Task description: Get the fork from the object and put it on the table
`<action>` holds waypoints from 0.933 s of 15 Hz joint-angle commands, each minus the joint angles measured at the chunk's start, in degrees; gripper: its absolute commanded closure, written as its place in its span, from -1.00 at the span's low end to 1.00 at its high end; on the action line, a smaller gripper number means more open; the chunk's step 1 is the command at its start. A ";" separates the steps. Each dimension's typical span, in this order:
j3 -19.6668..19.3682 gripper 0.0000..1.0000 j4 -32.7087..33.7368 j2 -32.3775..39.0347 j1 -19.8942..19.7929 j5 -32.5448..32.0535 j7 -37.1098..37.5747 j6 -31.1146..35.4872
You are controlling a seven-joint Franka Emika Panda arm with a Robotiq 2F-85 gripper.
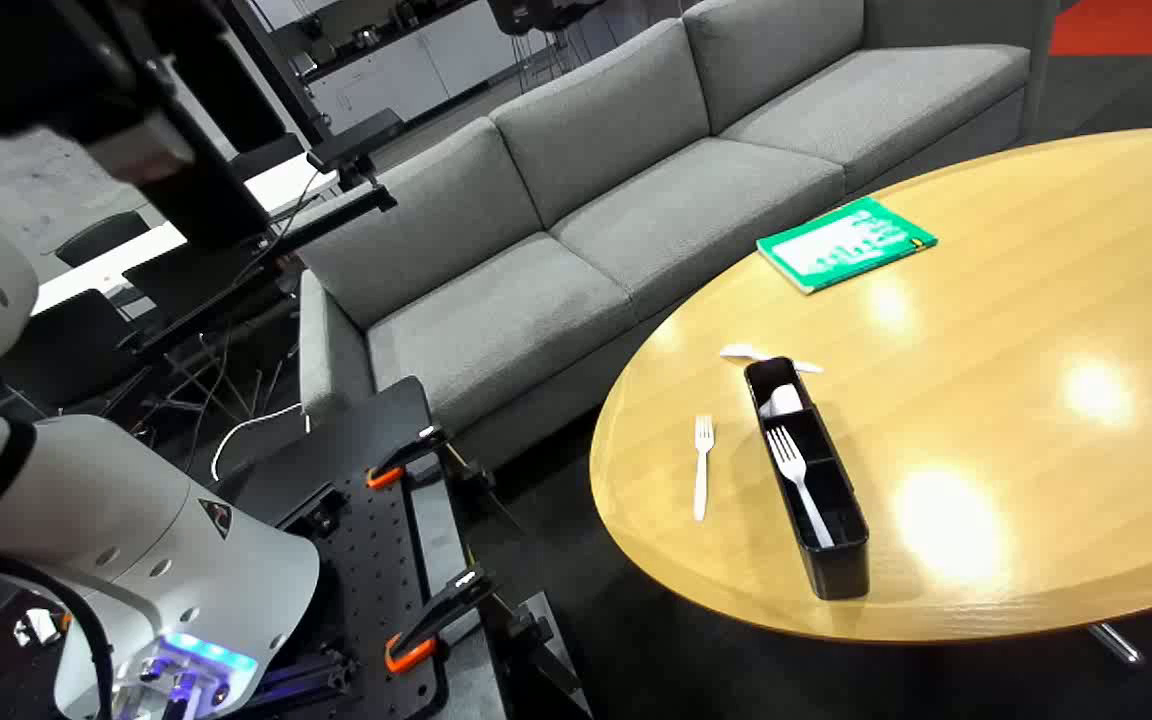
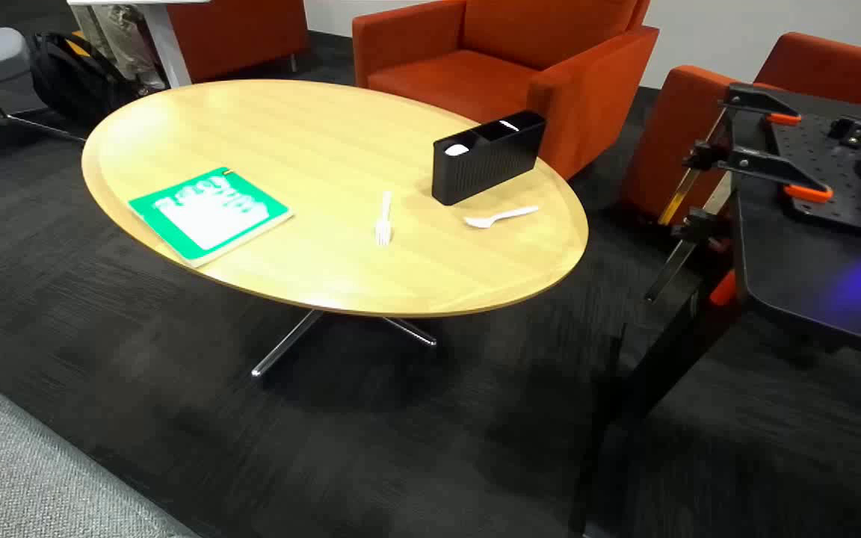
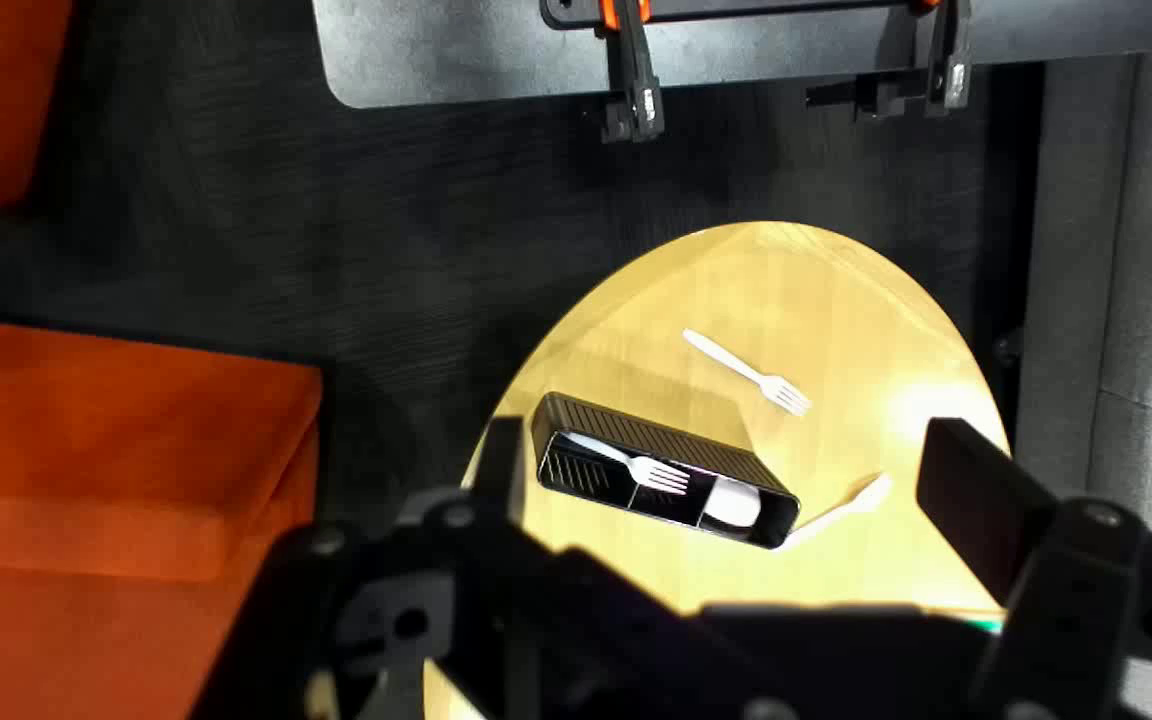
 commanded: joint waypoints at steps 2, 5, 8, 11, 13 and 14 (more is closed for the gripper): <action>0.63 -1.00 0.09 0.24 -0.80 0.46 -0.46 -0.03; 0.63 -1.00 0.09 0.24 -0.80 0.46 -0.46 -0.03; 0.89 -1.00 0.11 0.86 -0.23 1.35 0.16 0.85; 4.17 -1.00 -0.94 2.17 1.06 2.30 3.37 4.31; 7.26 -1.00 -1.97 4.24 2.09 2.64 6.57 8.23; 9.10 -1.00 -2.75 5.86 2.58 2.53 8.76 11.07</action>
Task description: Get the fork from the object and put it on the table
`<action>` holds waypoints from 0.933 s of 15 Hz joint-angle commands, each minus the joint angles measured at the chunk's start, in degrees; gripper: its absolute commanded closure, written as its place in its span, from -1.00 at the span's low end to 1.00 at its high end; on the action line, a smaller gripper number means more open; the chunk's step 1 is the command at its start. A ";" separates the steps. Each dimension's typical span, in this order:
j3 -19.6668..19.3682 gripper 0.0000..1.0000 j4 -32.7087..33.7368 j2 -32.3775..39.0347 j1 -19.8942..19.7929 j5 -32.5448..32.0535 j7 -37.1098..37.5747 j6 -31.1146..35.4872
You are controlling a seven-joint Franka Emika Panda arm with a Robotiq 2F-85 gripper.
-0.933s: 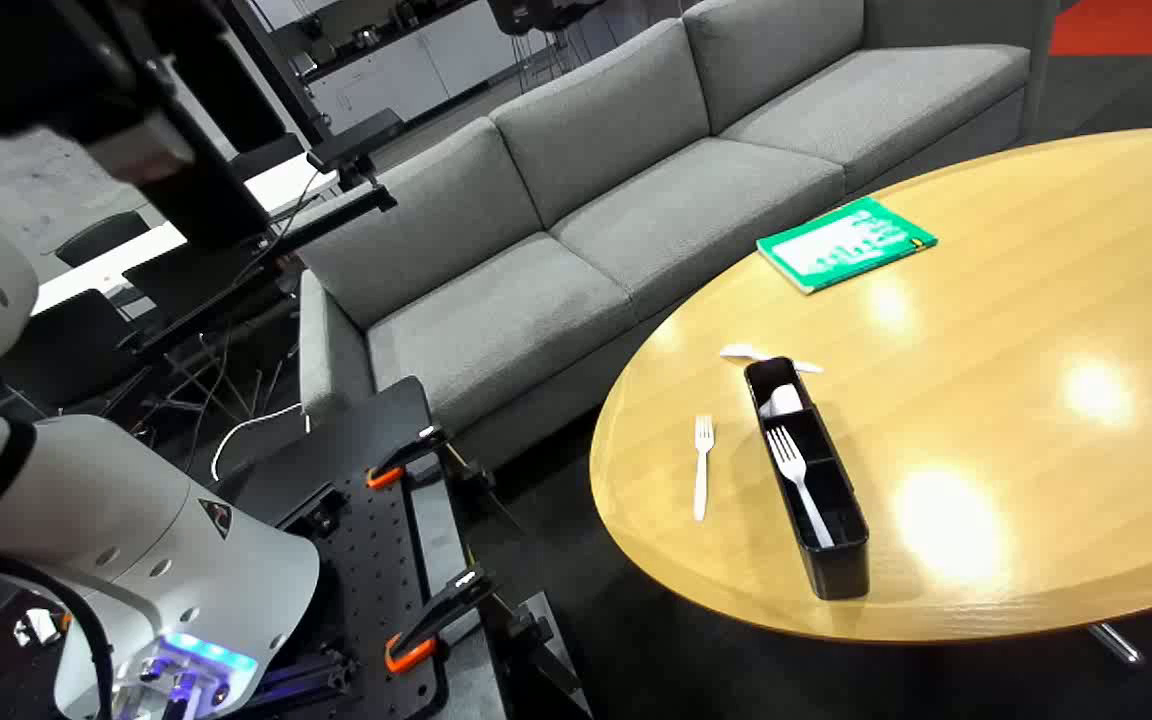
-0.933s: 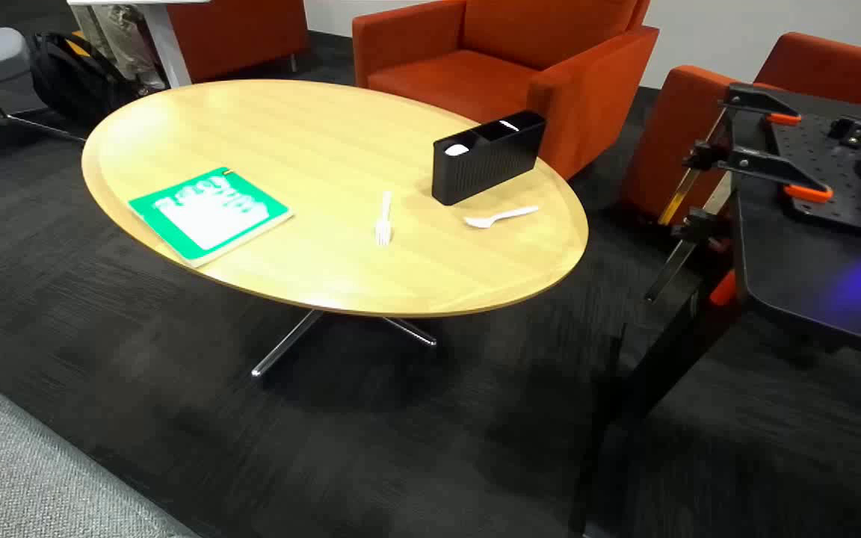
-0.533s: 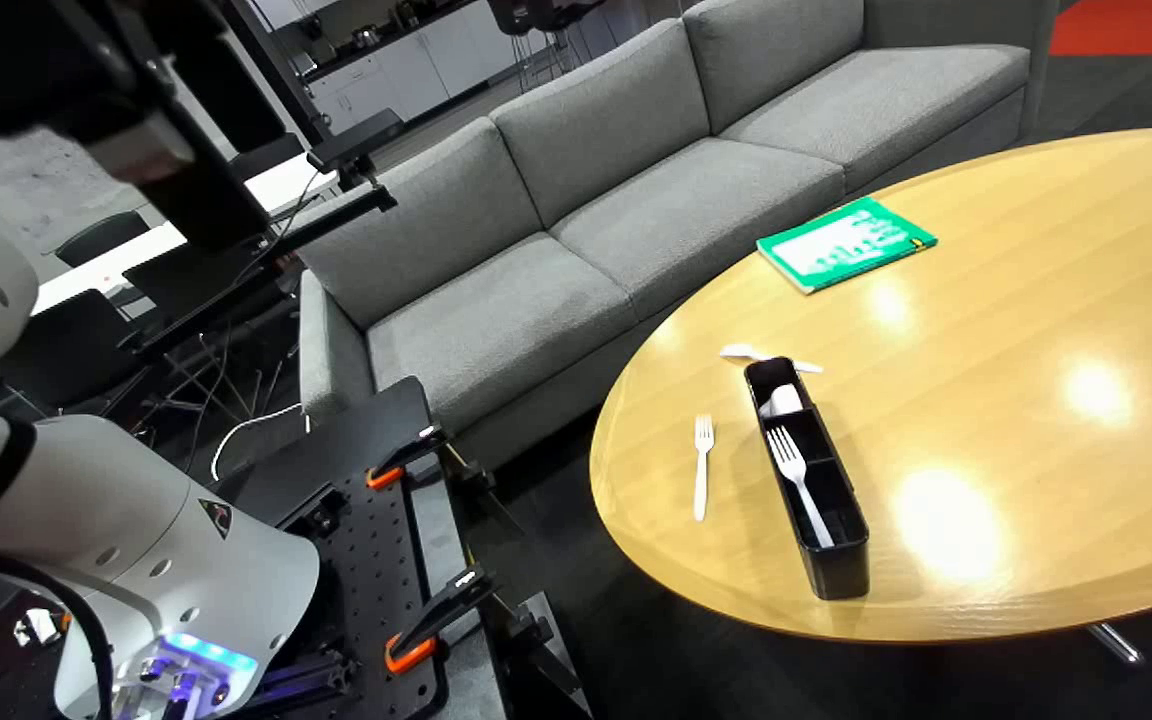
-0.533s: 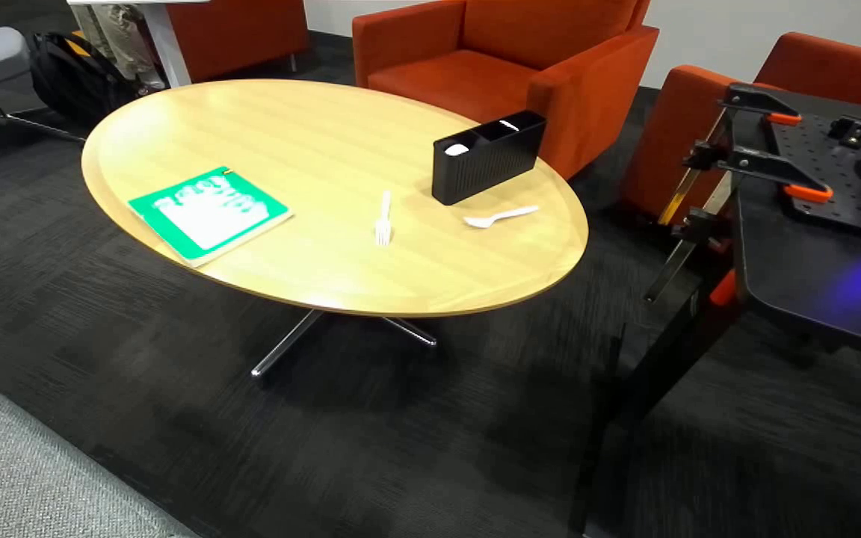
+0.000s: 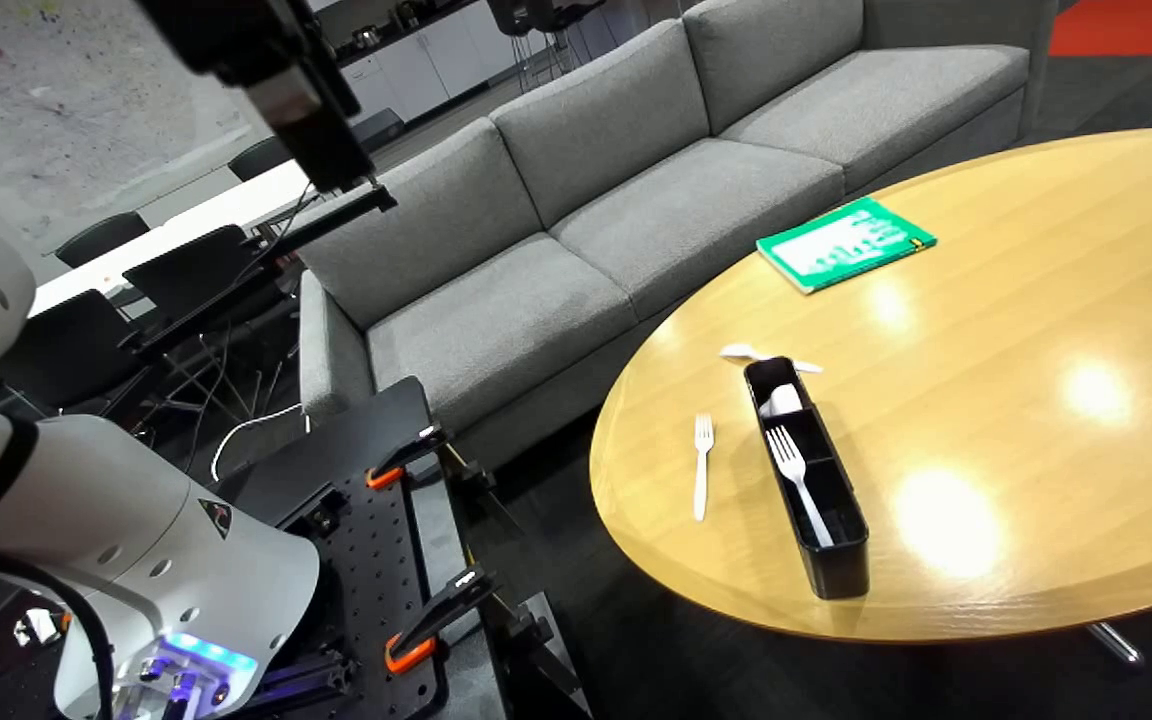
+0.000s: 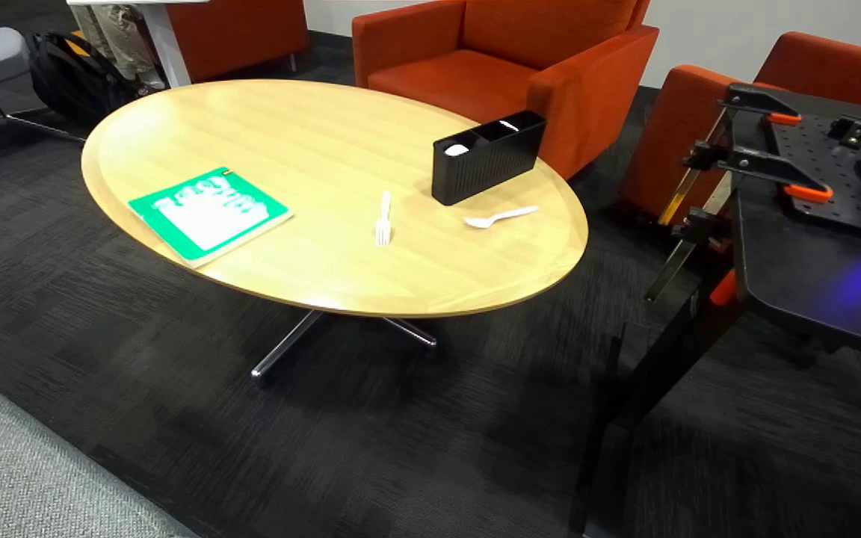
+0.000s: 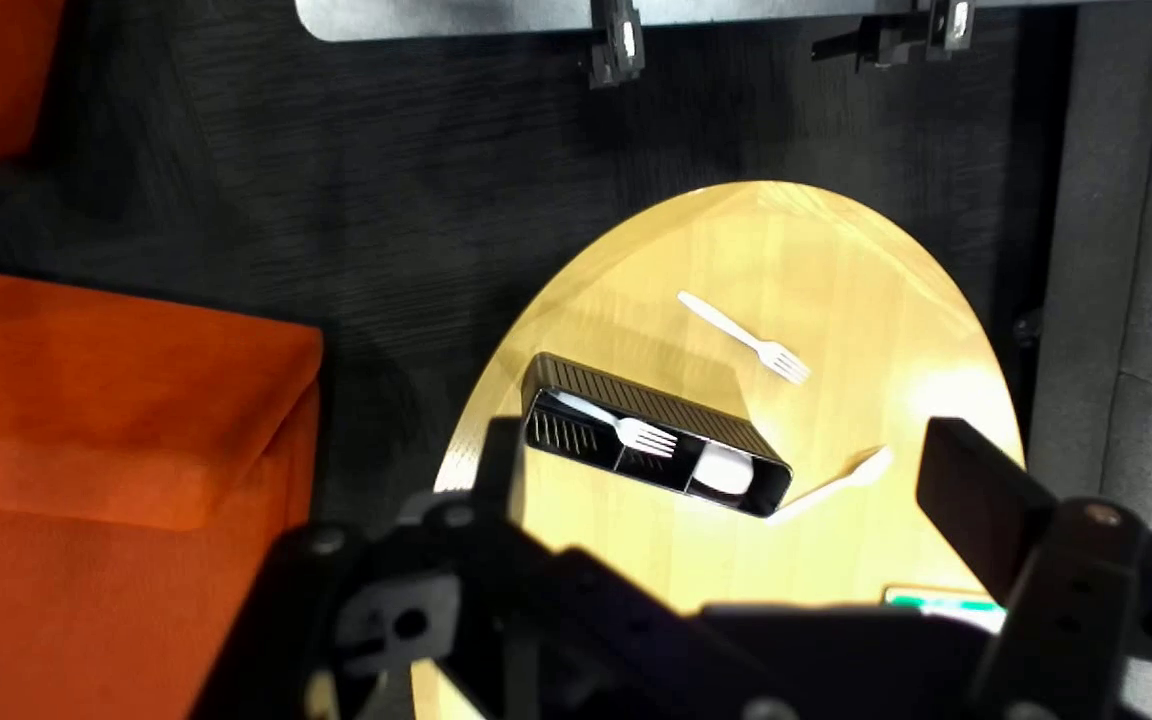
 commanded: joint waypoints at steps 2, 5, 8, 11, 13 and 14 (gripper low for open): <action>7.96 -1.00 -2.64 7.64 1.78 0.53 9.75 11.54; 13.90 -1.00 -3.23 15.21 2.37 -0.21 19.40 20.90; 19.53 -1.00 -1.55 24.06 1.70 -3.04 30.82 28.15; 22.69 -1.00 1.53 32.51 1.09 -8.19 43.81 30.51; 22.42 -1.00 3.60 36.28 2.08 -10.85 49.87 29.24; 21.10 -1.00 0.24 32.25 3.38 -9.06 45.70 30.14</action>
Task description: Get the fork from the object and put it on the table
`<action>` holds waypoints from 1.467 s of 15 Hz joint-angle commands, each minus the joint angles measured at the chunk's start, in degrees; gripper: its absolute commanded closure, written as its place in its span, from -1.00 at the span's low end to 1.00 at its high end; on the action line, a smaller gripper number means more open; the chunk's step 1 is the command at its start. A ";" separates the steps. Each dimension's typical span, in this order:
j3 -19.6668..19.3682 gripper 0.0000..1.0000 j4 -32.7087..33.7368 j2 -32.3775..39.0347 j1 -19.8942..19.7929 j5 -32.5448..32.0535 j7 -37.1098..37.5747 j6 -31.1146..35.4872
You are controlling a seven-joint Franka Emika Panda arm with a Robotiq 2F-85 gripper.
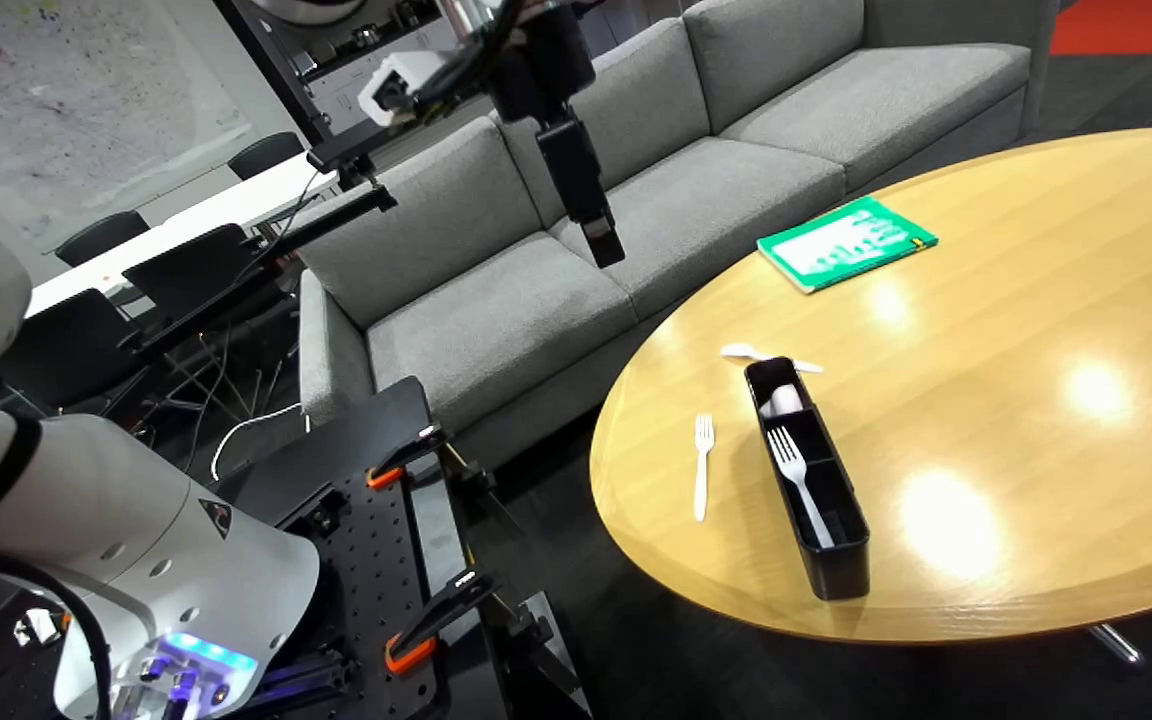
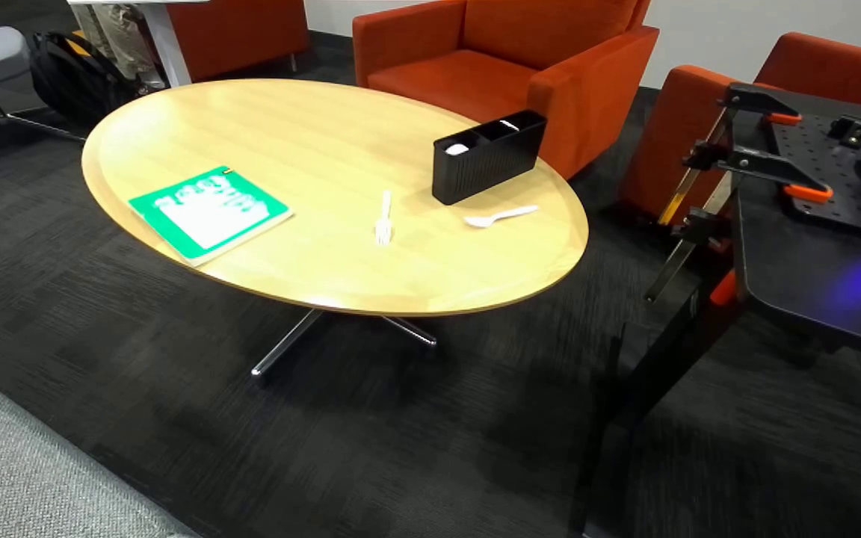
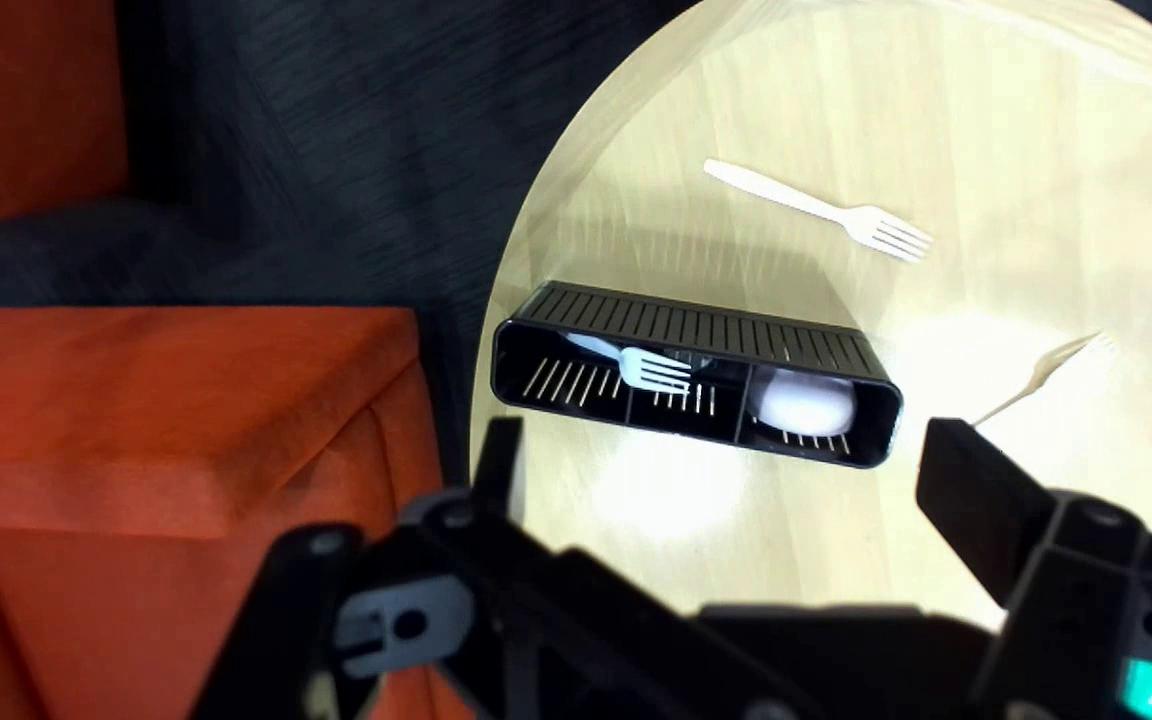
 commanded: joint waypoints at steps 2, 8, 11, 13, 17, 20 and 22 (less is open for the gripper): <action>-1.69 -1.00 0.80 2.01 1.80 -0.39 0.69 -0.11; -1.18 -1.00 3.43 5.24 2.00 -1.73 5.61 -0.23; -0.91 -1.00 7.16 11.47 3.64 -5.38 14.76 -0.40; -1.82 -1.00 10.20 16.42 5.94 -9.20 23.02 -0.76; -6.02 -1.00 16.71 26.81 11.57 -15.35 36.15 -1.40; -9.67 -1.00 21.50 34.21 15.09 -17.03 40.93 -1.22; -11.55 -1.00 24.54 38.62 16.51 -16.93 41.22 -0.72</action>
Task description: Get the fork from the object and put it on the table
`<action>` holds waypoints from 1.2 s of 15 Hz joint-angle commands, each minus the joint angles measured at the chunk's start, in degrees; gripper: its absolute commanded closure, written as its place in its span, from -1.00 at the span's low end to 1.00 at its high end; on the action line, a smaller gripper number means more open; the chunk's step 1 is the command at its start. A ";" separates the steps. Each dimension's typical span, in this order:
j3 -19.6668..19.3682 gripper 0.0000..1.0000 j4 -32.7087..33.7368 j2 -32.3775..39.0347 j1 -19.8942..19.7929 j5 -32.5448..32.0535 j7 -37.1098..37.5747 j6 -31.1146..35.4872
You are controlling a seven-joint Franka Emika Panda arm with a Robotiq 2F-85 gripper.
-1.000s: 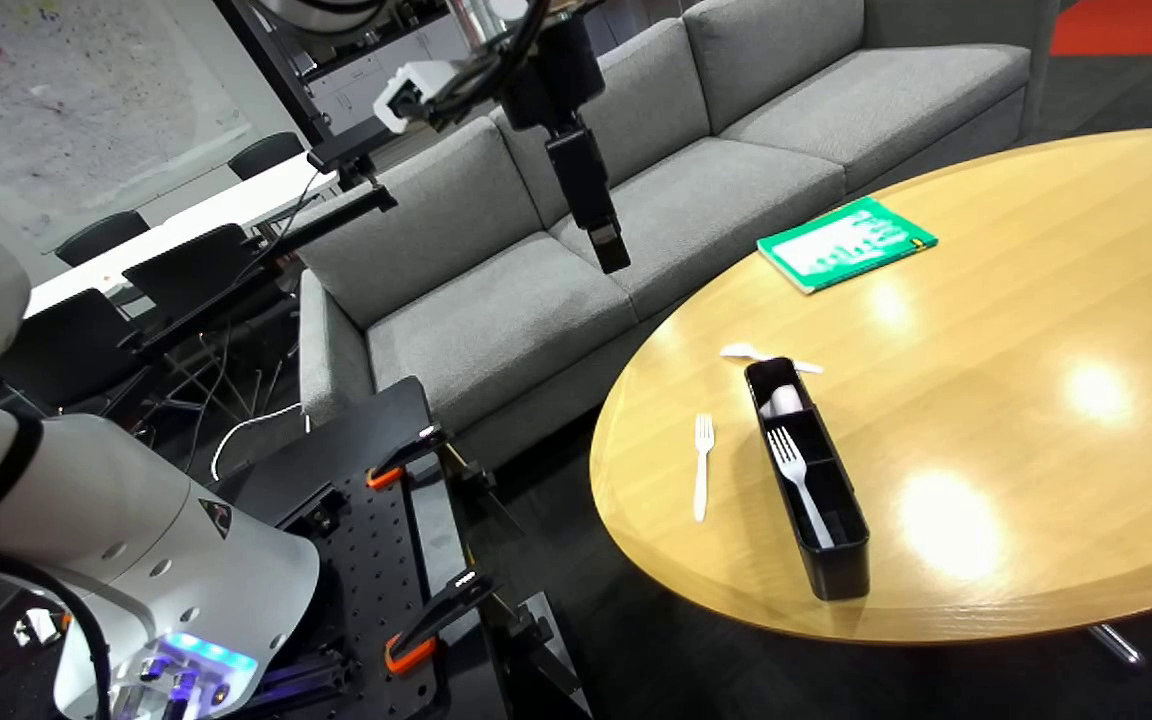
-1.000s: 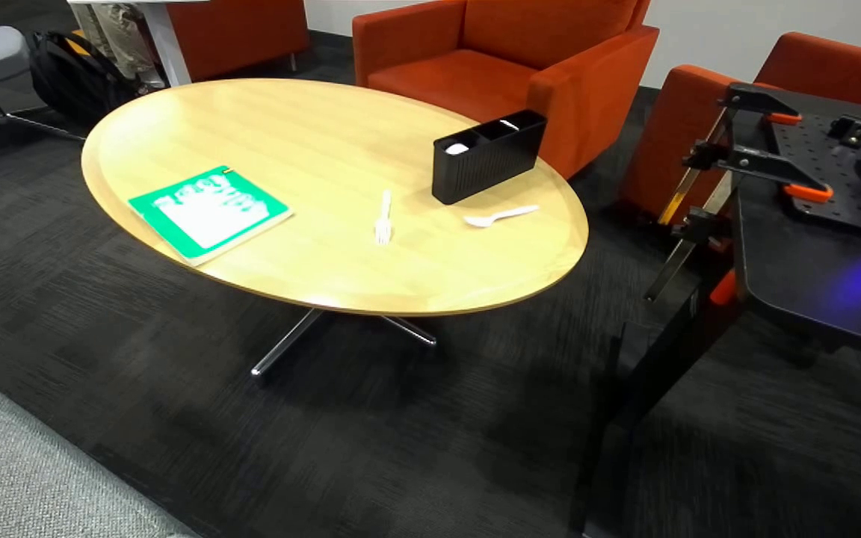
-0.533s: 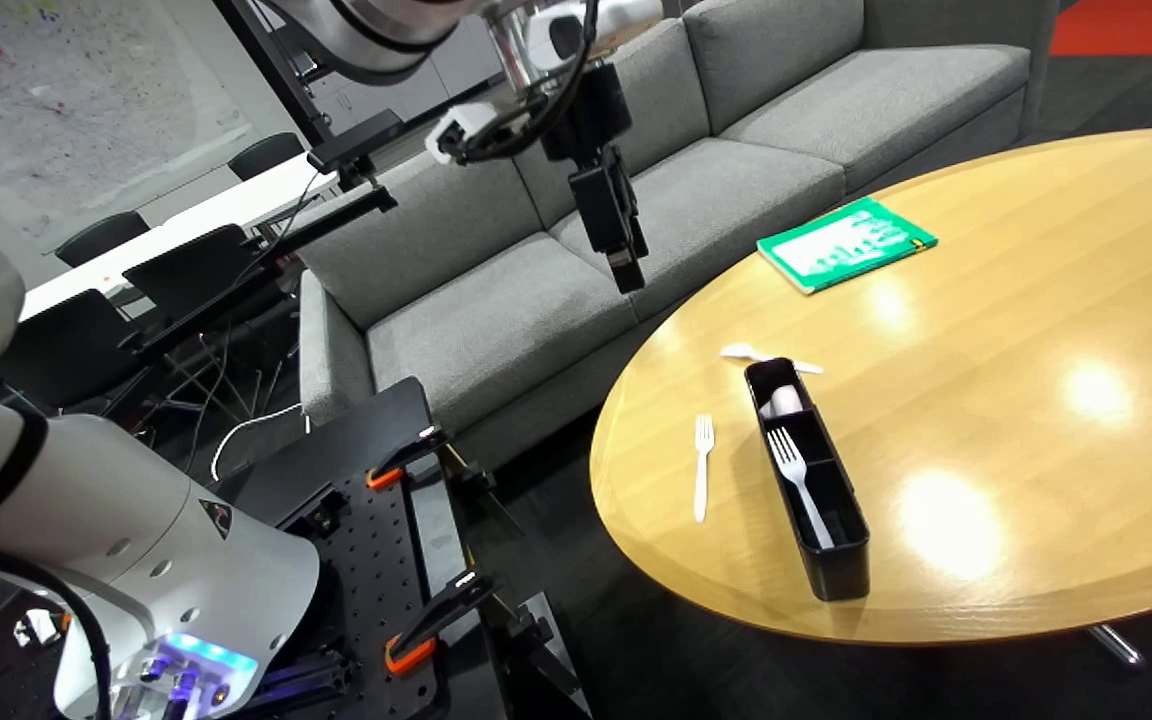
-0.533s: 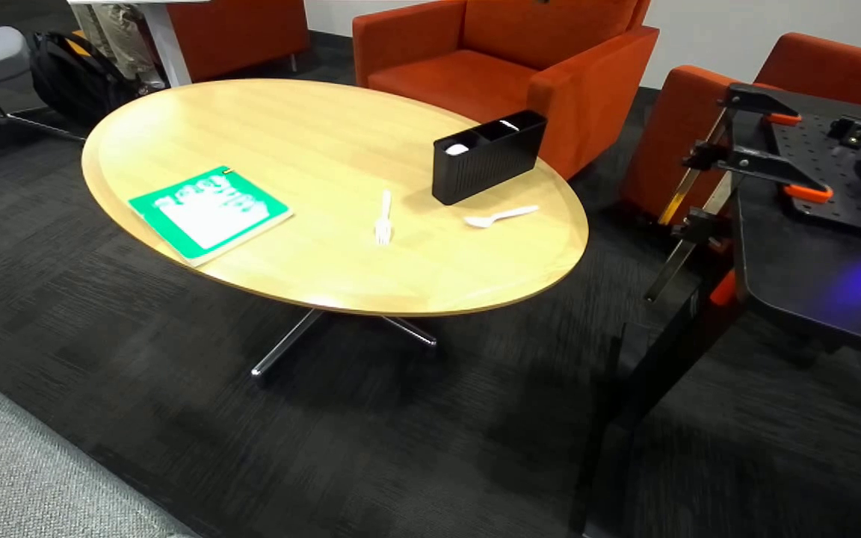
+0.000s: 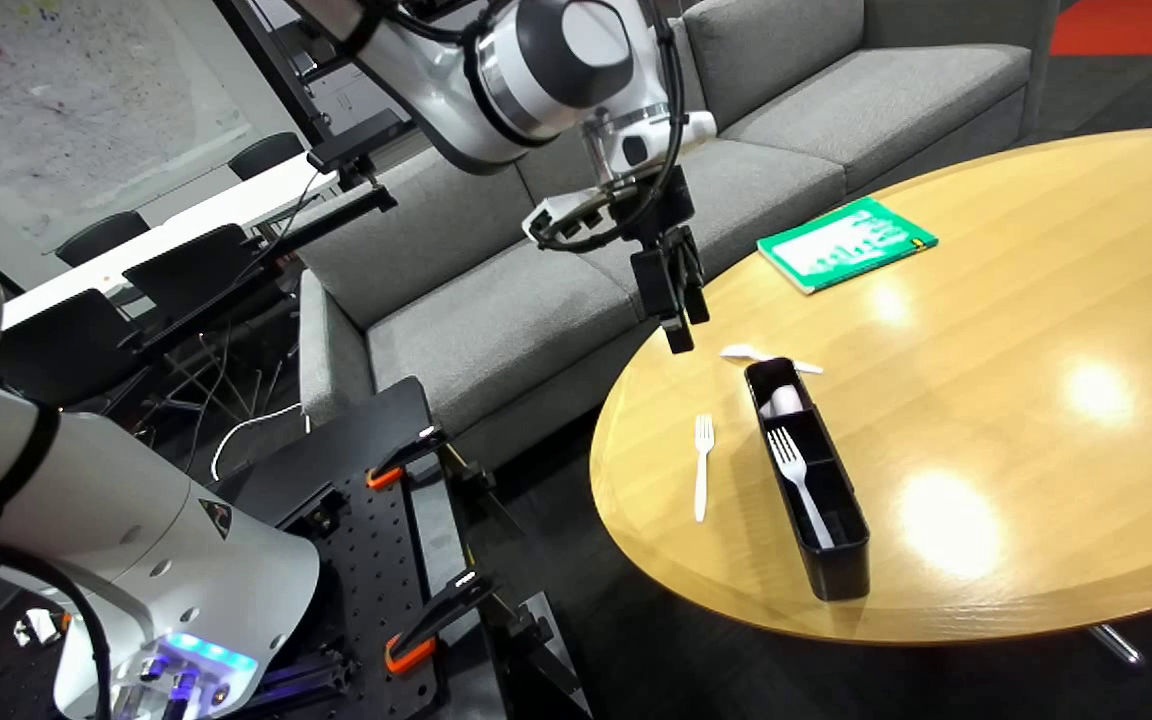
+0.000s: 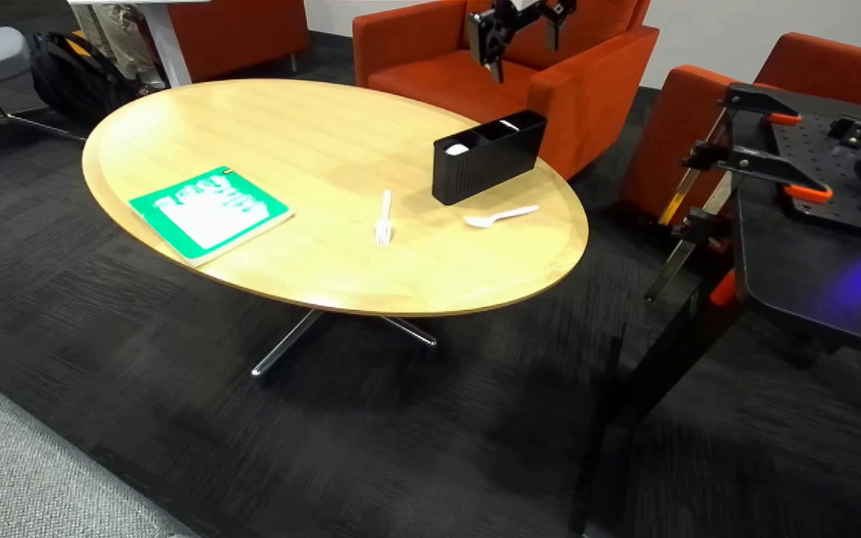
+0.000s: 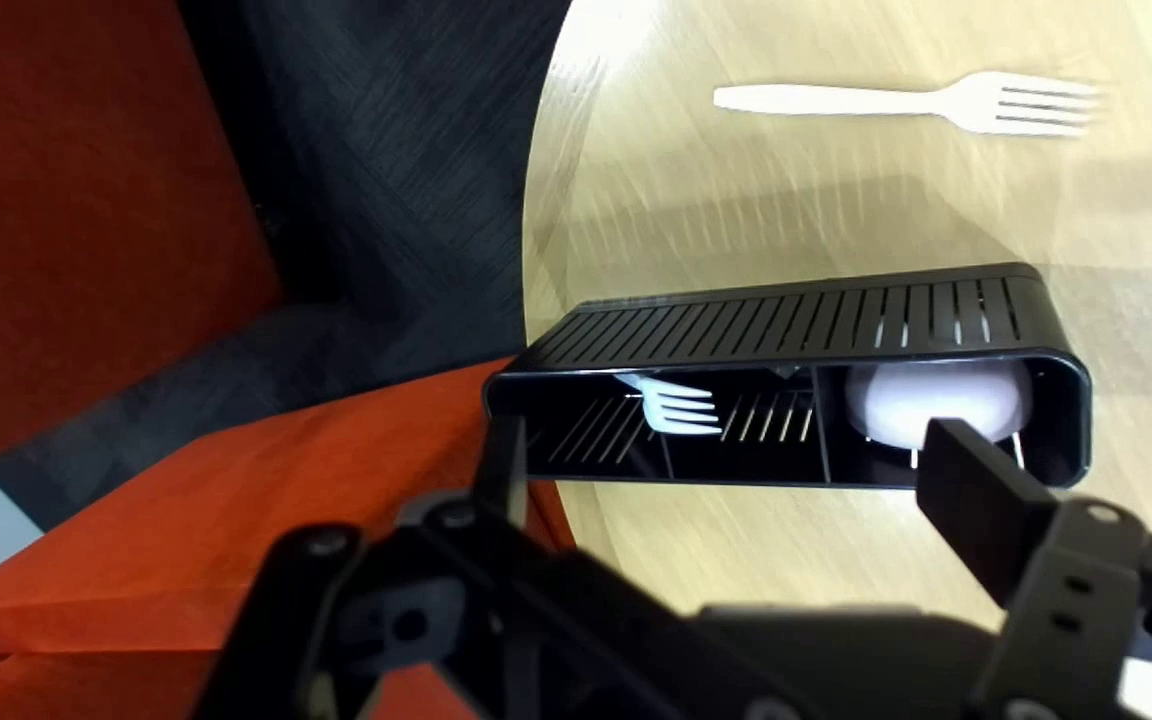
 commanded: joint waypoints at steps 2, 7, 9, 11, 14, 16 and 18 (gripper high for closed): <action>-4.34 -1.00 8.37 9.90 3.51 -0.97 0.28 -0.59; -6.08 -1.00 13.94 16.78 3.80 -0.03 -6.18 -0.68; -6.63 -1.00 15.88 18.73 3.81 0.36 -8.49 -0.73; -7.15 -1.00 17.43 20.27 3.86 0.42 -10.75 -0.46; -8.21 -1.00 19.51 22.15 4.10 0.65 -13.05 -0.60; -8.79 -1.00 20.55 23.20 4.08 1.07 -14.02 -0.98; -9.56 -1.00 21.09 24.07 4.19 1.18 -14.51 -0.89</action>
